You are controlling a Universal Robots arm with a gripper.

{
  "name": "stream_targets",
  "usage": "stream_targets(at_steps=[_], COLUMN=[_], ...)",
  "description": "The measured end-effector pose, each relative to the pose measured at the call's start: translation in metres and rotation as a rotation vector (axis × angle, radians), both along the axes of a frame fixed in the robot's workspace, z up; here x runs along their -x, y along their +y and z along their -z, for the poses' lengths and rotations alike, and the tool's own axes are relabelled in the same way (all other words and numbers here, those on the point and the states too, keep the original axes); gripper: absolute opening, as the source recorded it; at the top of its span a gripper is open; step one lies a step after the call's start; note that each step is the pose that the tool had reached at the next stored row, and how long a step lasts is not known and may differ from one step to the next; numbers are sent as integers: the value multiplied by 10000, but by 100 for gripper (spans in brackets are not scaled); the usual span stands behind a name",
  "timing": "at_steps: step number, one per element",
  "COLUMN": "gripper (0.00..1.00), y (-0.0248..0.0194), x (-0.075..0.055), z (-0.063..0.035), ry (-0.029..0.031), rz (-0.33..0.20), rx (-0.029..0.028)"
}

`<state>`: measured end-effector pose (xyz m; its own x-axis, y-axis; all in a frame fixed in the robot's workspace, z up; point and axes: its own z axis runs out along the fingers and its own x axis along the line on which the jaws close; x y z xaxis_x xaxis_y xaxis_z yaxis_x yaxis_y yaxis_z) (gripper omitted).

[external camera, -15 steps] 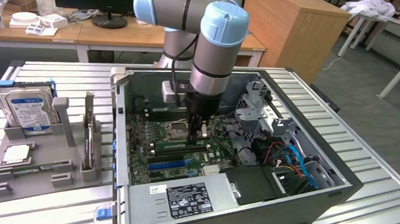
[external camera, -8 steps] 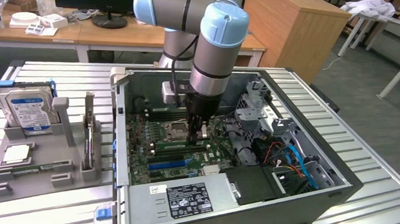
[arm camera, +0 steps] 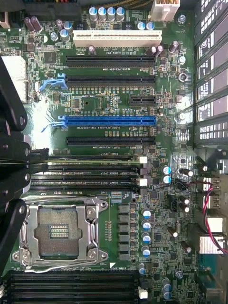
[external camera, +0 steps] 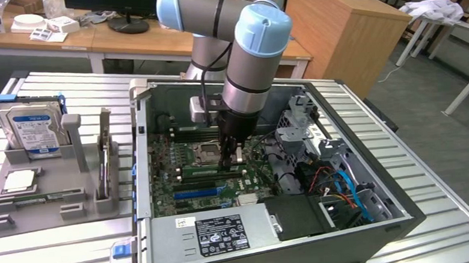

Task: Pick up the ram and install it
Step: 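Insert the ram into the slot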

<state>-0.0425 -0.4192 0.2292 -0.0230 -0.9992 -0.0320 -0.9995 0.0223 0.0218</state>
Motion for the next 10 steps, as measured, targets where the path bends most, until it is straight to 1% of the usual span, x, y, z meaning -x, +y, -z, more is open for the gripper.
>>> stream_targets(at_steps=[3, 10], gripper=[12, 12], y=[13, 15], x=[-1, 0], z=[2, 2], ry=[-1, -1], rz=[-1, -37], rx=[-2, -1])
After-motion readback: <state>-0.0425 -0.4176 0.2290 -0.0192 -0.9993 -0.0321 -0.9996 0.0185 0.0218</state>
